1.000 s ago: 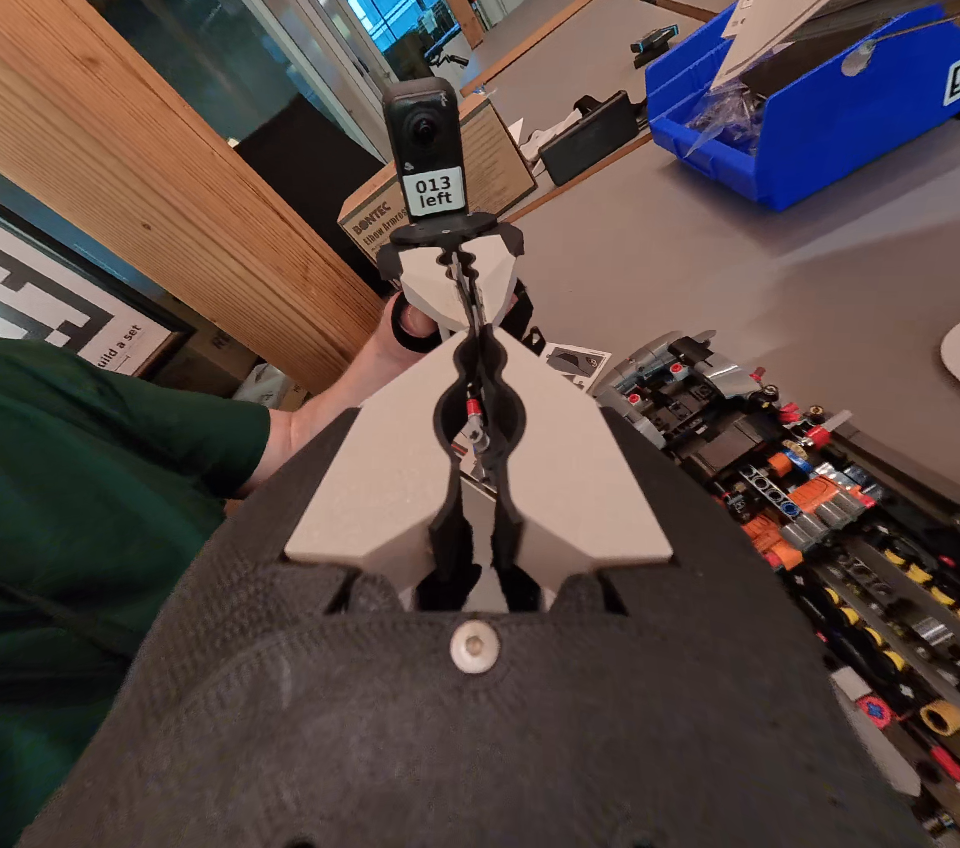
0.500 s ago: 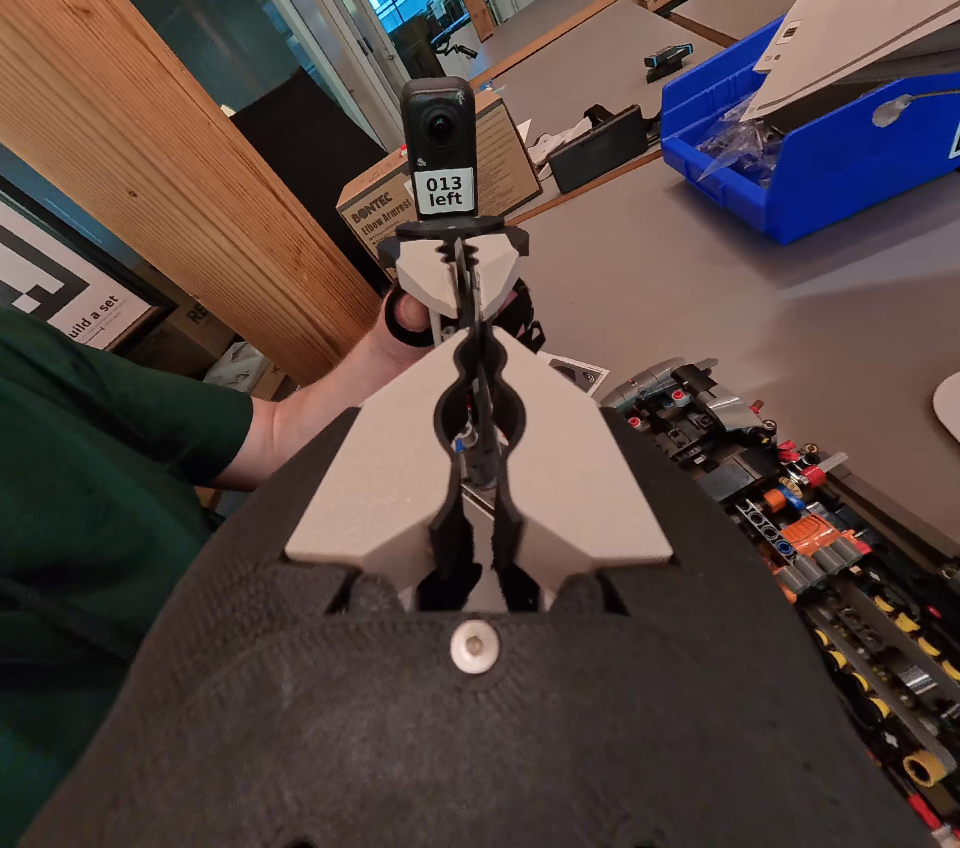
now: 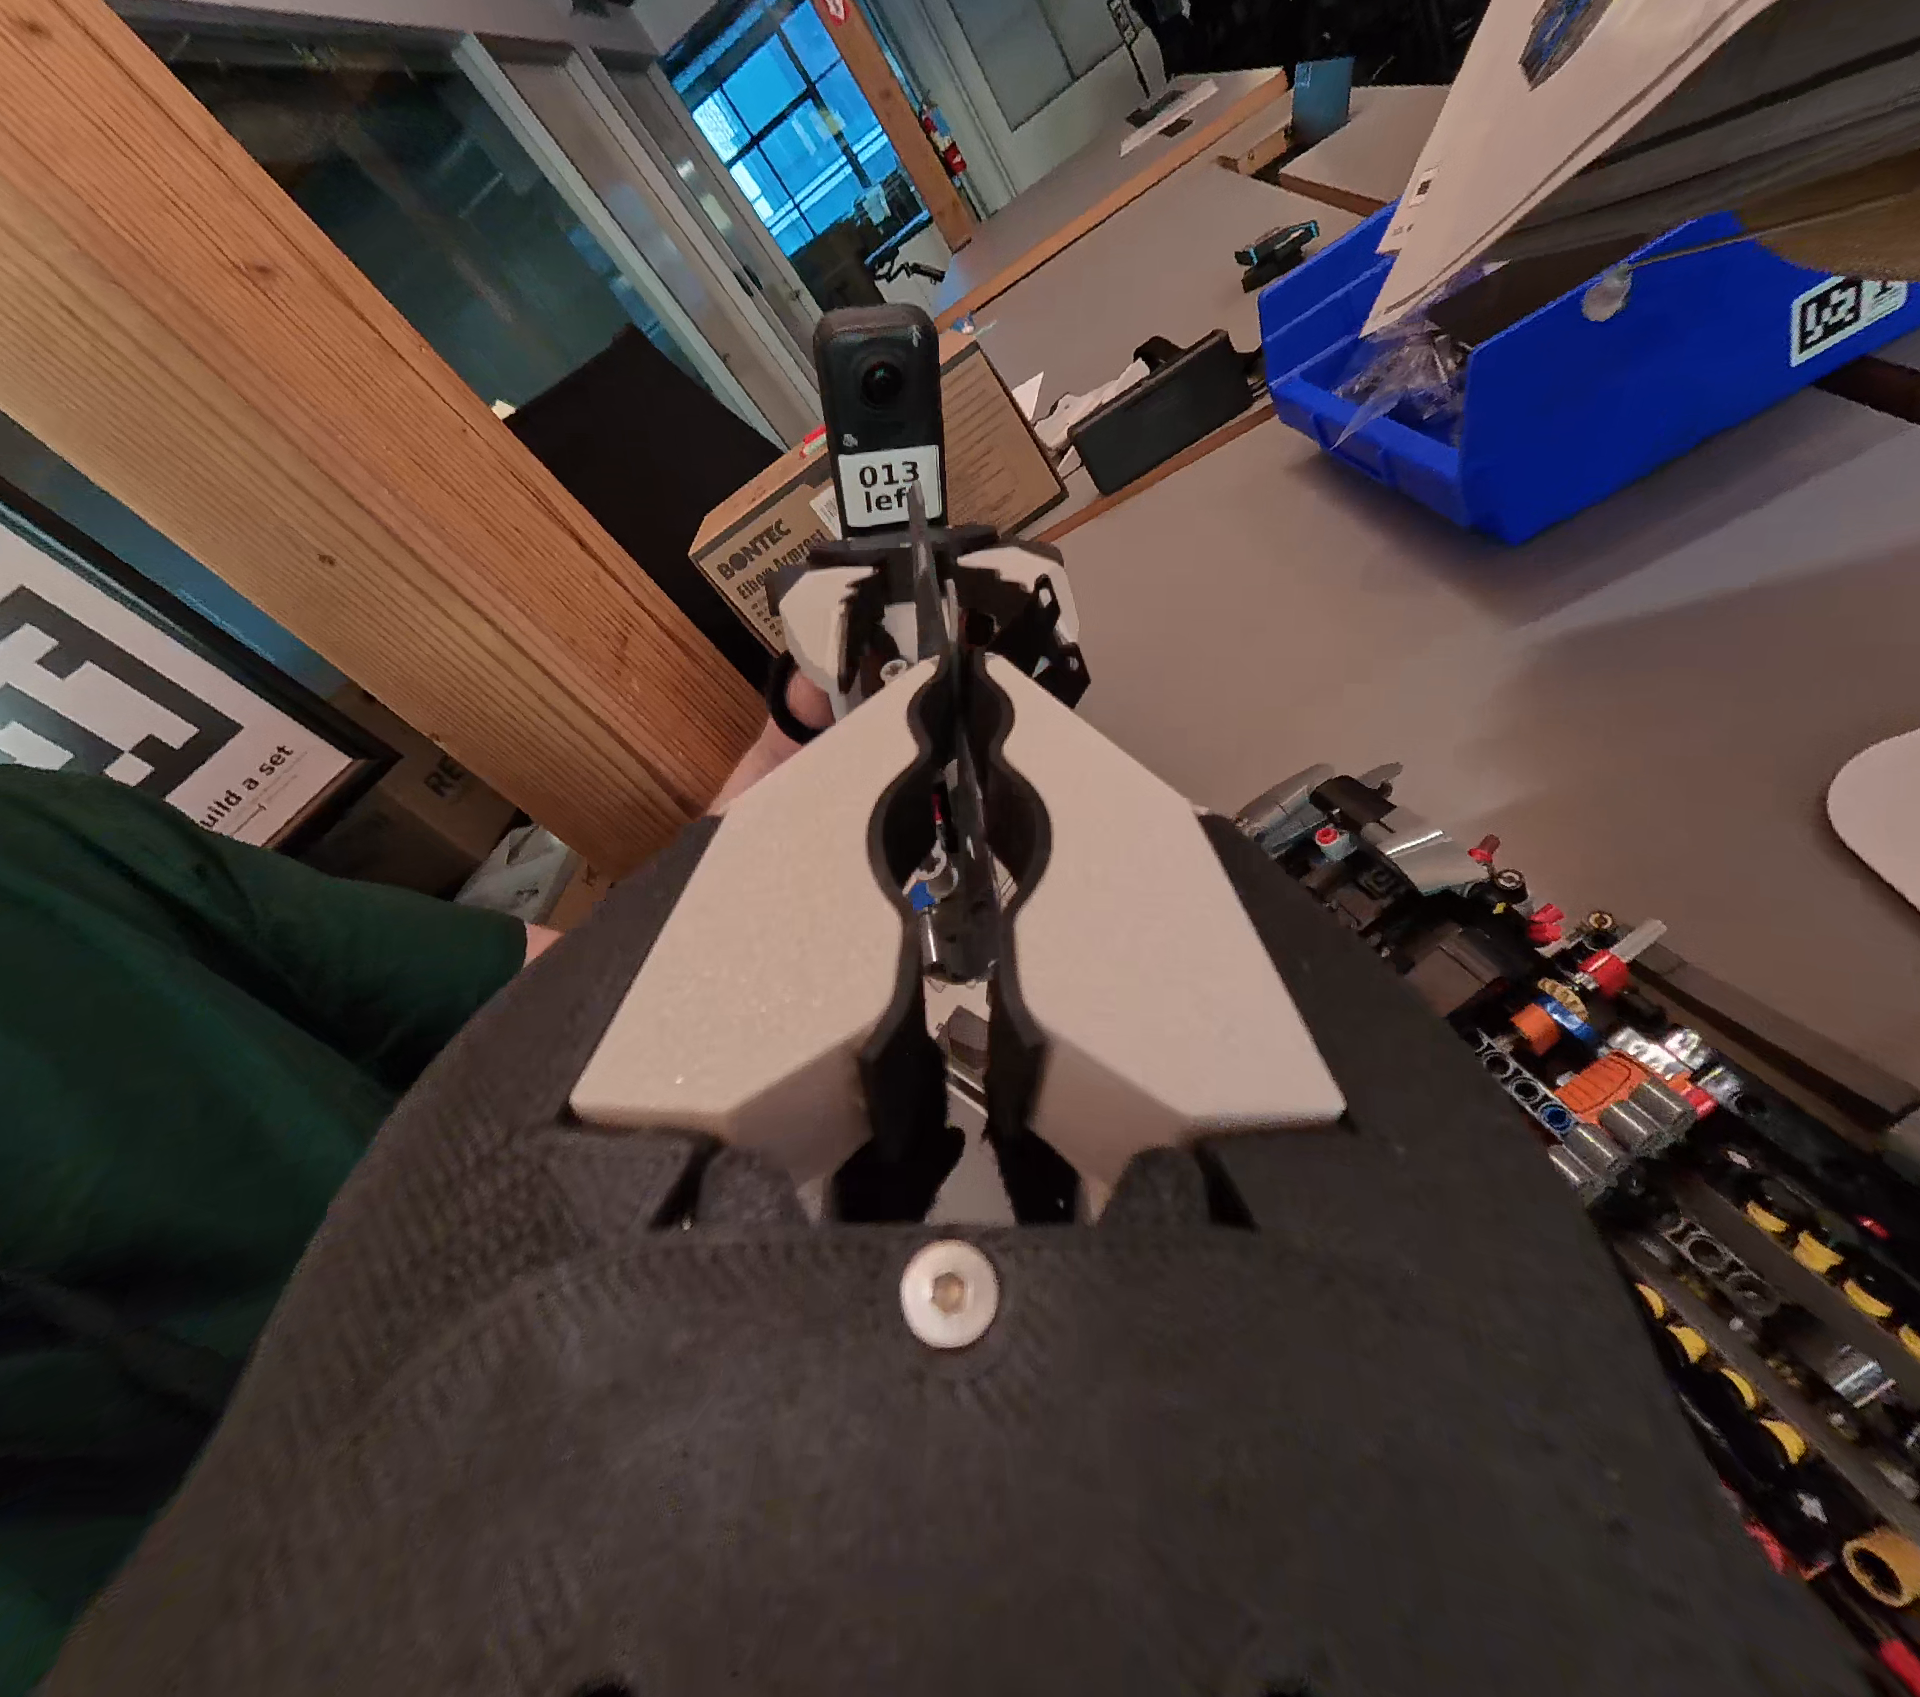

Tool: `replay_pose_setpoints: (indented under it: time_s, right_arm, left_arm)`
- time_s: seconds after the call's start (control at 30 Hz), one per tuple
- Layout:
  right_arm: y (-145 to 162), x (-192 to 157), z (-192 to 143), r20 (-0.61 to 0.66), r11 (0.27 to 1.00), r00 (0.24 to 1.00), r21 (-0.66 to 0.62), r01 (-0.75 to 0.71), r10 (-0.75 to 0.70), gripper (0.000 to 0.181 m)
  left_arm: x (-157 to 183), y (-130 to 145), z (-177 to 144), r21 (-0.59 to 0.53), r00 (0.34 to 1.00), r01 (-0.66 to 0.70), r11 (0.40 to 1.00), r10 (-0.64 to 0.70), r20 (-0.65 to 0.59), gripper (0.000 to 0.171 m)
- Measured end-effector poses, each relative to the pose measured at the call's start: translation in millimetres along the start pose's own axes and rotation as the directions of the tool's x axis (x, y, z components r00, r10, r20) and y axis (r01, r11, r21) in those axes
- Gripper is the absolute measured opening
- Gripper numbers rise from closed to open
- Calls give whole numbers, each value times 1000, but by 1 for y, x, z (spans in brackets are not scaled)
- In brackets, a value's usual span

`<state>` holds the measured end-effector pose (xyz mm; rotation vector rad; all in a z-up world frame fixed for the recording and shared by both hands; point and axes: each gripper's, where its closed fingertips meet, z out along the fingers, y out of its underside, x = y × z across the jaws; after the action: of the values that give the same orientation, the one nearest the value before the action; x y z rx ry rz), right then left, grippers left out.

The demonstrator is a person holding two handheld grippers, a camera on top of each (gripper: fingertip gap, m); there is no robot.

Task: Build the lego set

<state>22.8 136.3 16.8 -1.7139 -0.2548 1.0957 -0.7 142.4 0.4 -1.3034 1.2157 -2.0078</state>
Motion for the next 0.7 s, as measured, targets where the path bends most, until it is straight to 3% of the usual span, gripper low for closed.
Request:
replay_pose_setpoints:
  time_s: [0.17,0.4,0.7]
  right_arm:
    - [-10,5,-3,-5,997,1000,72,-27,27,0]
    - [-17,11,-6,11,985,997,153,-81,80,0]
    - [-16,14,-3,-17,982,996,172,-79,84,1]
  left_arm:
    - [2,20,13,-98,1000,9,995,-11,-15,58]
    - [8,24,19,-100,997,34,994,-41,-65,26]
    - [3,24,16,-91,990,112,989,-119,-71,22]
